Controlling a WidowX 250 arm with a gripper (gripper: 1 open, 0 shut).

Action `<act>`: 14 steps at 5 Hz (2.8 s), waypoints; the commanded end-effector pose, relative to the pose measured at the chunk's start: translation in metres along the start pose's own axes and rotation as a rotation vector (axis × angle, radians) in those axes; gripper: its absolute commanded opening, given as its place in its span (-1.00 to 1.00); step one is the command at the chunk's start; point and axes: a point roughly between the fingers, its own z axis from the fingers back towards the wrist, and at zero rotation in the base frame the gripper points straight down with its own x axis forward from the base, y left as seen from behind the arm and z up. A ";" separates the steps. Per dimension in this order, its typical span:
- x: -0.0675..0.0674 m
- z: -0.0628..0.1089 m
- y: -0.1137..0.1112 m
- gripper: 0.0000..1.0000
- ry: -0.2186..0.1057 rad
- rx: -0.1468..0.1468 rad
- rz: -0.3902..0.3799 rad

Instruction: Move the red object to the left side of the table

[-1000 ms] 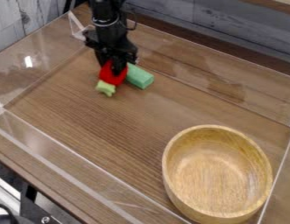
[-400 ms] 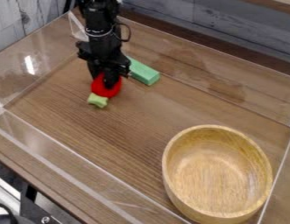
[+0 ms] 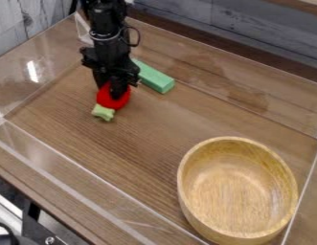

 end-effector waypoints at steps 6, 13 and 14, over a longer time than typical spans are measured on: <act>-0.018 -0.004 0.032 -1.00 0.073 0.004 0.028; -0.016 -0.002 0.049 -1.00 0.103 0.010 0.059; -0.015 -0.001 0.053 -1.00 0.109 0.013 0.067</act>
